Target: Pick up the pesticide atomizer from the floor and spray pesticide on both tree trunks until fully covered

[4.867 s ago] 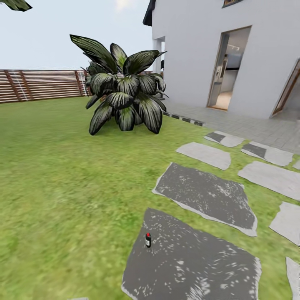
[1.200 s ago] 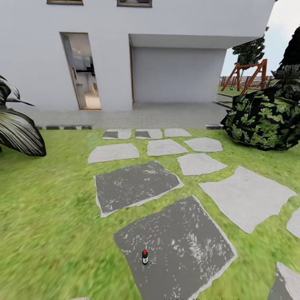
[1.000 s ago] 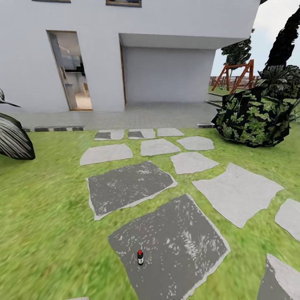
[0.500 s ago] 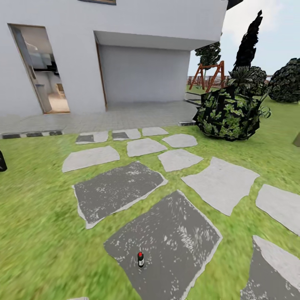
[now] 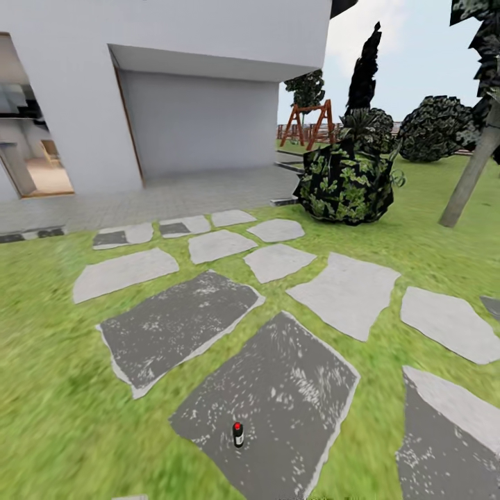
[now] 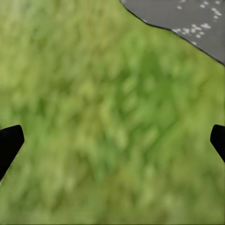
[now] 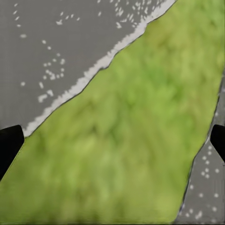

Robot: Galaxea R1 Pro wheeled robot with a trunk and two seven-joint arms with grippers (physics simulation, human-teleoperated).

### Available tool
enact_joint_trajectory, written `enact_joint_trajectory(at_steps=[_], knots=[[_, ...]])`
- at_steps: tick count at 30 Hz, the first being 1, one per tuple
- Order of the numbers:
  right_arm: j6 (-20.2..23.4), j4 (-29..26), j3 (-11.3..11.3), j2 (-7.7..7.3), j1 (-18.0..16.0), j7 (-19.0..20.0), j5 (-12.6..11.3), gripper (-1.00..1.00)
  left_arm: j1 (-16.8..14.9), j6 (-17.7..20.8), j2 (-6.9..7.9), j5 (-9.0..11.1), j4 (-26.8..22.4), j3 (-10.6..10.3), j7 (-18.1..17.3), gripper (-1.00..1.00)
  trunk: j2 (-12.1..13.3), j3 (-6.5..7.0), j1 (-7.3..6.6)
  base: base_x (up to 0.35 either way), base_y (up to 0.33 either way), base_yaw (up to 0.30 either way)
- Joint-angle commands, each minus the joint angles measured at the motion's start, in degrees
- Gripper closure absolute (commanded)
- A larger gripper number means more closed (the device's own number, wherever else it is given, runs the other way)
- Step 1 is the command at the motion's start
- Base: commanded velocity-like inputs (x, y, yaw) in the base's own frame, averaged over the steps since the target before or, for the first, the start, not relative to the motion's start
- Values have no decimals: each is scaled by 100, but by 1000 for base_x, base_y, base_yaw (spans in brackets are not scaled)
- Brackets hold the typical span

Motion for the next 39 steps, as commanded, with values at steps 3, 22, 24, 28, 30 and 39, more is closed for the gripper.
enact_joint_trajectory(at_steps=[3,22,24,28,30,39], knots=[[-18,3,-4,0,-3,4,0,-100,0,-19,-1,3,5,11,-2,-100,-2,-5,-1,0,306,-300],[-17,3,-3,0,-3,3,0,-100,1,-19,-1,-5,8,10,-2,-100,-2,-5,-1,0,307,-300],[-17,3,-4,0,-3,4,0,-100,1,-19,-1,-5,8,10,-2,-100,-2,-5,-1,0,307,-300],[-17,3,-2,0,-3,3,0,-100,1,-19,-1,-5,7,11,-2,-100,-2,-5,-1,0,307,-300],[-17,3,-1,0,-3,4,0,-100,1,-19,-1,-5,7,11,-2,-100,-2,-5,-1,0,307,-300],[-17,3,-3,0,-3,3,0,-100,1,-20,-1,-5,5,8,-2,-100,-2,-5,-1,0,298,-300]])
